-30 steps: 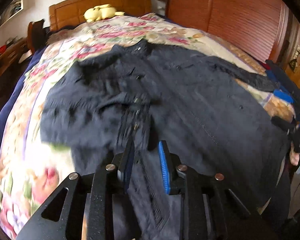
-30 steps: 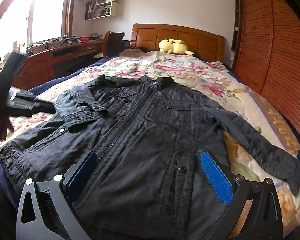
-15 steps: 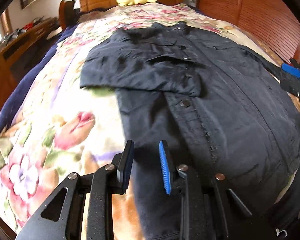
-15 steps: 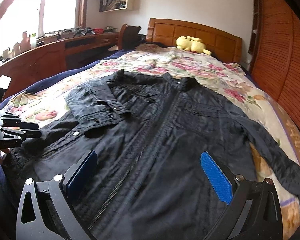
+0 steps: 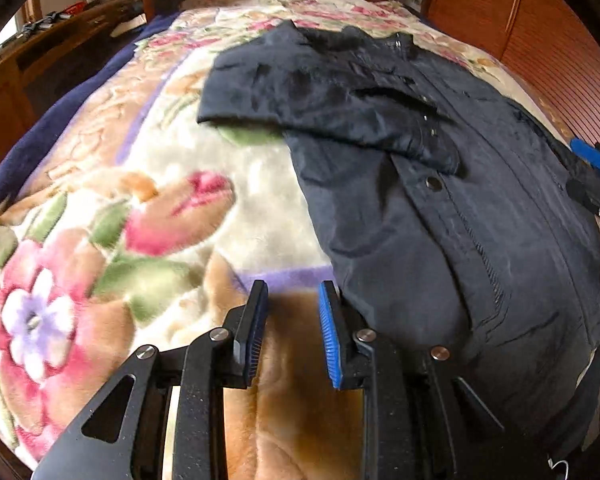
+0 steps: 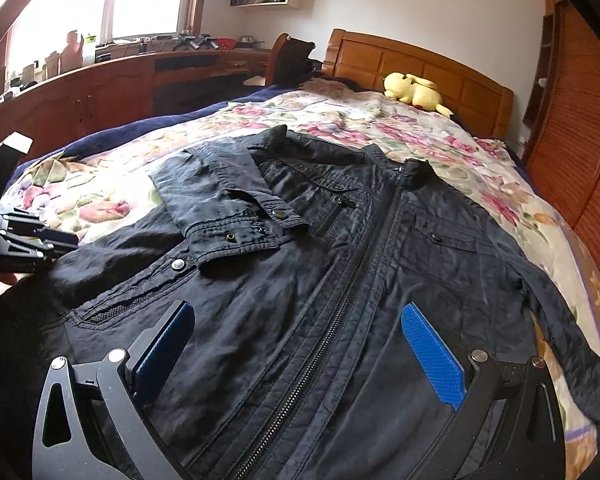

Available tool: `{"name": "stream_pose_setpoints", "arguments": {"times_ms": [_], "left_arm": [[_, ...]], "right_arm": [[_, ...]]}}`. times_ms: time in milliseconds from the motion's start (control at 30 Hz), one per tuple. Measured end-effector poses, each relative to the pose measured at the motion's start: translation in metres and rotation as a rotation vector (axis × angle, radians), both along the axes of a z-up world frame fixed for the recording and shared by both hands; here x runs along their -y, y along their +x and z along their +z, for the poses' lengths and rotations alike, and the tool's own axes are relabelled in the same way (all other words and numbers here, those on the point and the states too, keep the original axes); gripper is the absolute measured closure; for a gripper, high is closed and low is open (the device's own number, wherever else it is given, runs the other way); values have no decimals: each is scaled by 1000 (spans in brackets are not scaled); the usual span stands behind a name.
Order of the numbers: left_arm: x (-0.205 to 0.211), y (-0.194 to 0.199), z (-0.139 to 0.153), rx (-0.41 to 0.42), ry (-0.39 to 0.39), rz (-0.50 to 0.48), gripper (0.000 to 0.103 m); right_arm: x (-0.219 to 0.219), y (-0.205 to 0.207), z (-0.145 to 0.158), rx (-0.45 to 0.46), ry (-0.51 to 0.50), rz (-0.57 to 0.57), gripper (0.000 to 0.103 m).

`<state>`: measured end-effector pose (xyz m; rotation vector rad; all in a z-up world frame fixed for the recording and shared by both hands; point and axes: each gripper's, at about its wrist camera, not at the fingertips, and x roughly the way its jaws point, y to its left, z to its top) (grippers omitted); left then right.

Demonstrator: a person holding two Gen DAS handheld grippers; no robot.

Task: Fold large clothes
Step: 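Move the right tool toward the folded sleeve's buttoned cuff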

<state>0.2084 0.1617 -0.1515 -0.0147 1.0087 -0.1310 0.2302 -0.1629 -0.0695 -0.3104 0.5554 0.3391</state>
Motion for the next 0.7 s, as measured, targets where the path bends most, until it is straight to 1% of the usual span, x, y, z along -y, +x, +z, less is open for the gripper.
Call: {"name": "stream_pose_setpoints", "arguments": {"times_ms": [133,233,367,500,567,700], "left_arm": [[-2,3,-7,-20,-74,-15,76],[-1,4,-10,-35,-92,-36,76],[2,0,-12,-28,-124,-80,76],[9,-2,-12,-17,-103,-97,76],[9,1,-12,-20,-115,-95,76],[8,-1,-12,-5,-120,-93,76]], "right_arm": [[1,1,0,1,-9,-1,0],[-2,3,-3,-3,-14,-8,0],[-5,7,-4,-6,-12,-18,0],[-5,12,-4,-9,-3,-21,0],[-6,16,-4,-9,-2,-9,0],[-9,38,0,-38,31,21,0]]}}
